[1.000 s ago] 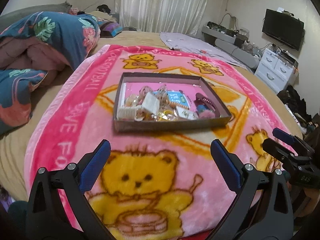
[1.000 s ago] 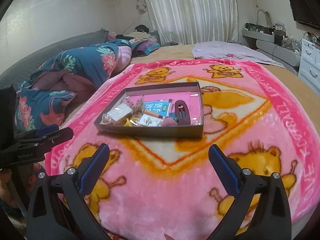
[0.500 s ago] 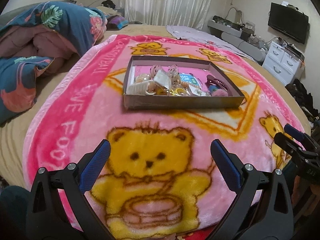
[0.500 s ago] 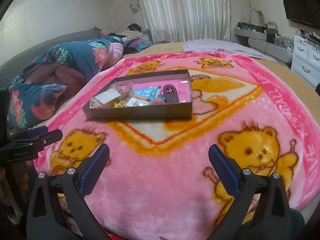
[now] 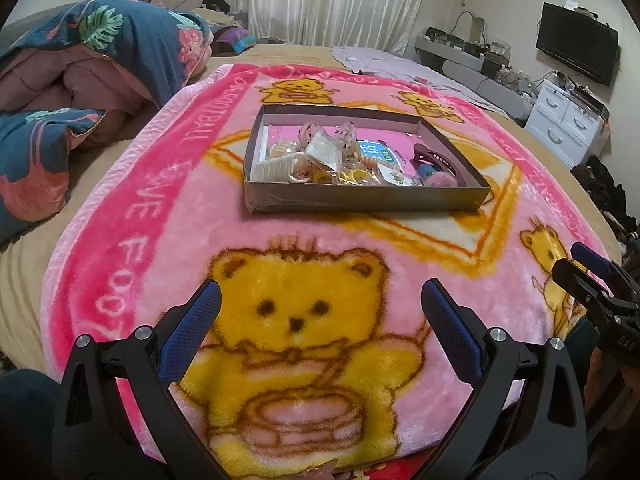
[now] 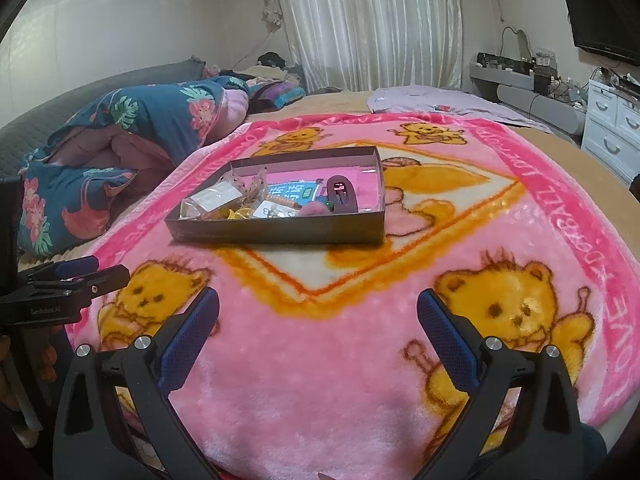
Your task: Organize jewelry
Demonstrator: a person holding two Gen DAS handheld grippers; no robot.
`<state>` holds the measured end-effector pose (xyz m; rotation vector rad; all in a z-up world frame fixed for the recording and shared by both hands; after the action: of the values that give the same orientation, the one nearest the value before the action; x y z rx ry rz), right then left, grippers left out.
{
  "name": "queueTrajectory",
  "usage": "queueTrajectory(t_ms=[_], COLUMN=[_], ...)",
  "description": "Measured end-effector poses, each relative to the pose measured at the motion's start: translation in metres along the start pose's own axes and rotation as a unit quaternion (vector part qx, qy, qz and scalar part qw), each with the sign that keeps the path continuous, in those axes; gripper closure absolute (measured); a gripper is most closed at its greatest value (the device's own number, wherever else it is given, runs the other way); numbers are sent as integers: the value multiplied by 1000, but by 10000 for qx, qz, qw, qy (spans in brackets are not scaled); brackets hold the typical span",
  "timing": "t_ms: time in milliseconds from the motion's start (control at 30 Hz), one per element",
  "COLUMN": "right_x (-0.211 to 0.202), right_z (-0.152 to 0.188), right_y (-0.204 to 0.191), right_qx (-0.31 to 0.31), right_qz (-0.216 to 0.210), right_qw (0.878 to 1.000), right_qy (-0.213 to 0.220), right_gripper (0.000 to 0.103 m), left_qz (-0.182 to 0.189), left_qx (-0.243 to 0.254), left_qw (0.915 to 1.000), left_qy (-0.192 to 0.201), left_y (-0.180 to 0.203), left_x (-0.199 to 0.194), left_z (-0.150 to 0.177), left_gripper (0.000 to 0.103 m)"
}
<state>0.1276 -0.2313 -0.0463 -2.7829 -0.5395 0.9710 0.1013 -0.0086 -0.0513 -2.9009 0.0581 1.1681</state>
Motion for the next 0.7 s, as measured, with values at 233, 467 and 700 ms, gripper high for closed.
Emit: queueTrajectory(t_ms=[233,467,700], right_x=[0,-1,0], right_z=[0,0,-1], right_y=[0,-2,-3], right_qx=[-6,-27,-33], right_qz=[-5,-12,1], right_qw=[10000,10000,10000], right_qy=[13,-23,3], right_gripper=[4,4,4], left_qz=[-33,-65,-85], left_qx=[-5,-18,-24], left_qw=[10000,9999,9999], left_qy=[41,87,53], left_y=[-1,-4,-3], left_x=[-1,-6,-6], left_z=[-1,-3,-3], left_gripper=[9,9,9])
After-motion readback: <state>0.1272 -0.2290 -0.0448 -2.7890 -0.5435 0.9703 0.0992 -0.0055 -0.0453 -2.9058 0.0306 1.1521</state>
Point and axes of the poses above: each gripper's, at about its wrist camera, not at the fingertips, and x roughly the way its jaws point, y to its right, z to its underside, the point moved 6 cm from there along x, roughly the way its jaws point, and after that the axes turned 9 degrees about x, right-handed, at the moved point
